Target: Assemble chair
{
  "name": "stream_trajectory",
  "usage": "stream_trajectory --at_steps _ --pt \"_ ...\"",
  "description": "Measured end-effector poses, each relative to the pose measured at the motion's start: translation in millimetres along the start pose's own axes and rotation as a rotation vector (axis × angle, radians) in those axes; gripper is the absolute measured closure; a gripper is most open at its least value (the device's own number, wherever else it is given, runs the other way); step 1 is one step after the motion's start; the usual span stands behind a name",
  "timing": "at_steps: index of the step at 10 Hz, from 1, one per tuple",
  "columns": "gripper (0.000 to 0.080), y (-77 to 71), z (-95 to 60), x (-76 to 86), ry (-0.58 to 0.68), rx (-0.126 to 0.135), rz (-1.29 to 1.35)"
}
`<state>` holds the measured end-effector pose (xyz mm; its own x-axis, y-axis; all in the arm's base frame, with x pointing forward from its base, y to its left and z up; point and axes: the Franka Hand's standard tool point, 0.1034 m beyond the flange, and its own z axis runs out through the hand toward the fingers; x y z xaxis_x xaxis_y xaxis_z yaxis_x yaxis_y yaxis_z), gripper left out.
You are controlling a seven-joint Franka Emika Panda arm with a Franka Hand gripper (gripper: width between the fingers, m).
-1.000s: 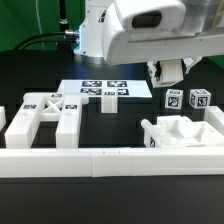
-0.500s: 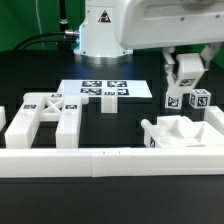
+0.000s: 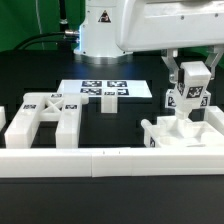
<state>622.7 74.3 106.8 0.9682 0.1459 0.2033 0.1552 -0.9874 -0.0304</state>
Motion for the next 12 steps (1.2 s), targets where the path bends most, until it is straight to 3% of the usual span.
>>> stream_trajectory --at_steps 2,6,9,12 --pt "0.0514 -9.1 1.2 23.7 0.246 -0.020 -0.043" --pt "0.0514 -15.0 5.0 20.1 0.235 -0.015 -0.035" --pt "0.0514 -31.7 13.2 16.5 0.234 -0.006 -0.055" --pt "0.0514 -32.9 20.0 12.3 0.223 -0.005 -0.058"
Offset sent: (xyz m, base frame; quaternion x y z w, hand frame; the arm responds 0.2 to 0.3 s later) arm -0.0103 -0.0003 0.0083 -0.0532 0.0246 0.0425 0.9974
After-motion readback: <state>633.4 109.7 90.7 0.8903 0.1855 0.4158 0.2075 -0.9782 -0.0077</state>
